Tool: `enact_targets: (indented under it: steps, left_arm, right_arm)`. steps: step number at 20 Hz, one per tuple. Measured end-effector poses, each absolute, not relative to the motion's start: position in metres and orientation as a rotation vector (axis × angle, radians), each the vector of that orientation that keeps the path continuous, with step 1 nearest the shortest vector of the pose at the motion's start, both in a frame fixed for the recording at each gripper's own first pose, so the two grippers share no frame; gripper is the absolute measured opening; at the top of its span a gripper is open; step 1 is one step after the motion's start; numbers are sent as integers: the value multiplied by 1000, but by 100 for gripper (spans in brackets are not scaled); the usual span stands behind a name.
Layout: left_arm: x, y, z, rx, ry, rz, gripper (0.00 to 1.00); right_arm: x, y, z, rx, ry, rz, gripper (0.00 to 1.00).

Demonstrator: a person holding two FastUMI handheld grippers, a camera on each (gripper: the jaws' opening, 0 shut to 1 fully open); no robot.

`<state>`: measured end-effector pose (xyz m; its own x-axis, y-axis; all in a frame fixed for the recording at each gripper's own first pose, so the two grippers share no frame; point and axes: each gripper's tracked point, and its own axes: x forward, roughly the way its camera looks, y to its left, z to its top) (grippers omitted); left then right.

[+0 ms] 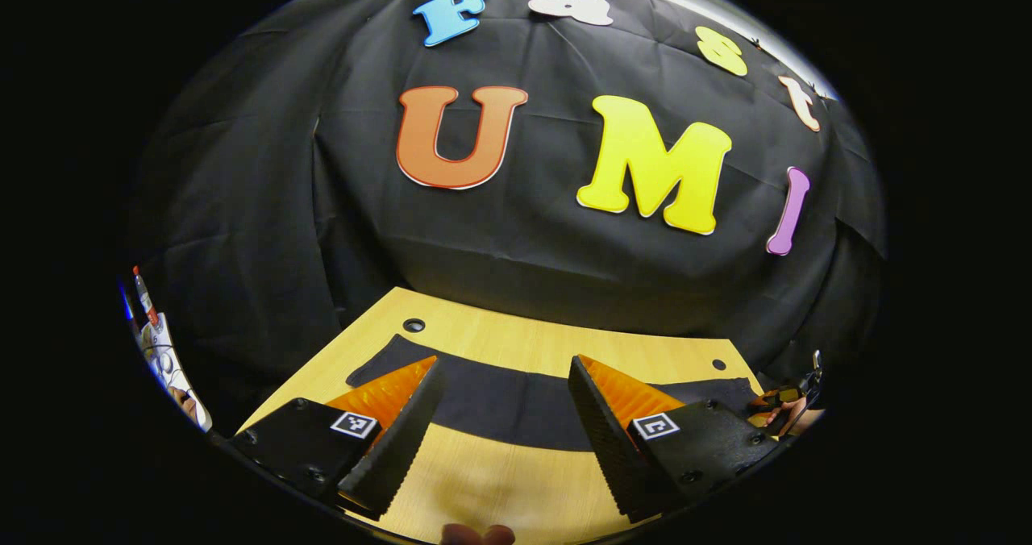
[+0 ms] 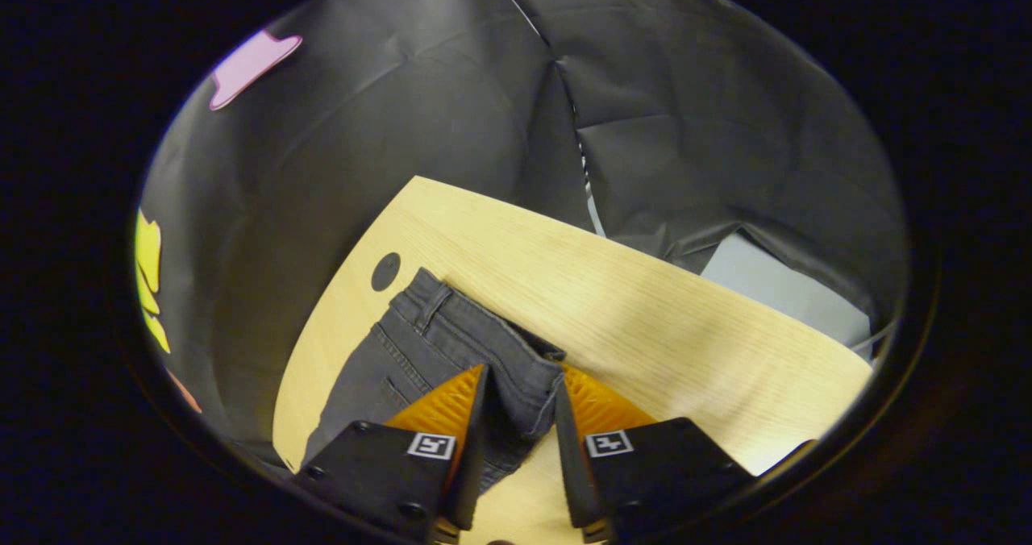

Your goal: Grasp the waist and the cuffs of the jeans and fold them to make the two legs overlap; first hold the waist and fold one-third of the jeans toward the cuffs, then hold the cuffs and fold the remaining one-third in the same direction to finish folding.

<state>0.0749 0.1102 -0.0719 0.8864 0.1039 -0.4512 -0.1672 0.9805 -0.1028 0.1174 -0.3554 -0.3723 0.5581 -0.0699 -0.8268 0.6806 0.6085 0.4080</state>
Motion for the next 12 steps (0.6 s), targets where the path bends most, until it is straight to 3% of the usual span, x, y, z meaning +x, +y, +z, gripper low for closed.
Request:
enact_targets:
  steps: [1,2,3,7,10,12]
  left_arm:
    - [72,118,-75,-146,465,157,99]
    - [69,124,-78,-155,471,169,99]
    - [66,130,-81,-169,477,180,99]
    - [53,152,-89,-205,480,208,99]
    - [45,171,-95,-230,471,232,99]
    - [37,187,-98,-245,461,246,99]
  right_arm:
    - [119,-355,-368,795,863,-499,21]
    - [123,-353,-362,771,843,-493,23]
    - [125,-350,-349,730,825,-477,8]
    - [142,-313,-270,571,723,-346,12]
    - [157,-243,-211,437,652,-201,8]
    - [163,-203,-178,350,610,-102,12]
